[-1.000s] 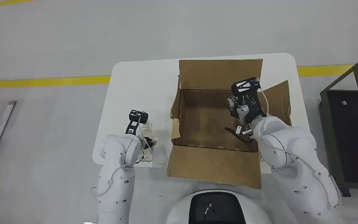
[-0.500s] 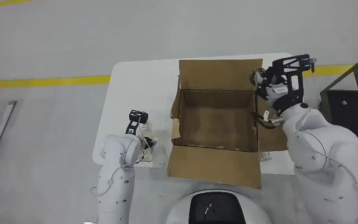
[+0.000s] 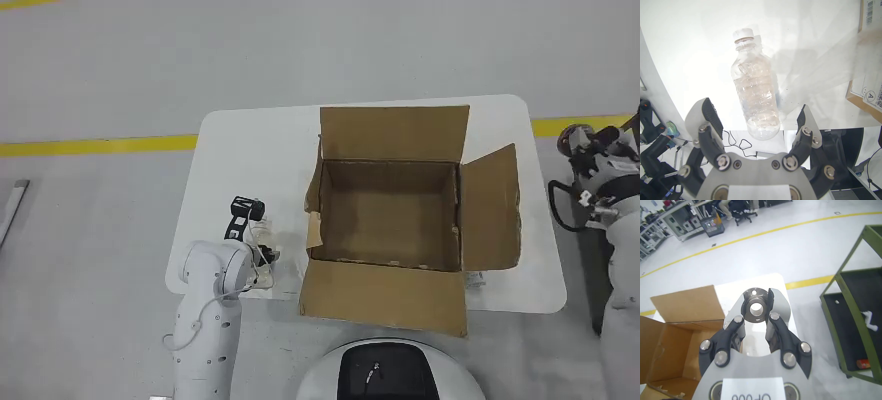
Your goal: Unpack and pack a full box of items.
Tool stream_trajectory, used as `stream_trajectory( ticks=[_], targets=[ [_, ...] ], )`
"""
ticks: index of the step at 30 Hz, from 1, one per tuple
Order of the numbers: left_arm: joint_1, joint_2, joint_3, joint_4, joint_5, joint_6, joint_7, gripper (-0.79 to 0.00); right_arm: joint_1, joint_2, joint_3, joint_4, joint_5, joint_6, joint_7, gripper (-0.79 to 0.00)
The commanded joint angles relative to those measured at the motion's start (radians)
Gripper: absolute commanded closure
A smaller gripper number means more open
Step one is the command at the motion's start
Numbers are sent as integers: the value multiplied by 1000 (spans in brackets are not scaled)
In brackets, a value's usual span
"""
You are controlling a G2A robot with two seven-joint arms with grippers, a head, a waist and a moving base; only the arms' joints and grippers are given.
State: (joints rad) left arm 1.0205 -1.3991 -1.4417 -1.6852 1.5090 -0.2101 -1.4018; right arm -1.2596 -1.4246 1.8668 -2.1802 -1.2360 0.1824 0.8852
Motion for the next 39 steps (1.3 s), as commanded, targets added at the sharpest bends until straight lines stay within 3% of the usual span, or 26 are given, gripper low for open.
stream_trajectory(
  ticks=[1, 6, 21, 37, 39],
  targets=[
    [0, 0, 0, 0, 0, 0, 0, -785, -19, 3, 17, 32, -13, -1, 31, 0],
    [0, 0, 0, 0, 0, 0, 0, -785, -83, 7, 4, 90, -25, -20, 49, 0],
    [0, 0, 0, 0, 0, 0, 0, -785, -227, 27, -110, 171, -157, -225, 146, 0],
    [0, 0, 0, 0, 0, 0, 0, -785, -230, 41, -173, 275, -217, -272, 137, 0],
    [0, 0, 0, 0, 0, 0, 0, -785, -230, 42, -177, 281, -217, -272, 133, -89]
  ],
)
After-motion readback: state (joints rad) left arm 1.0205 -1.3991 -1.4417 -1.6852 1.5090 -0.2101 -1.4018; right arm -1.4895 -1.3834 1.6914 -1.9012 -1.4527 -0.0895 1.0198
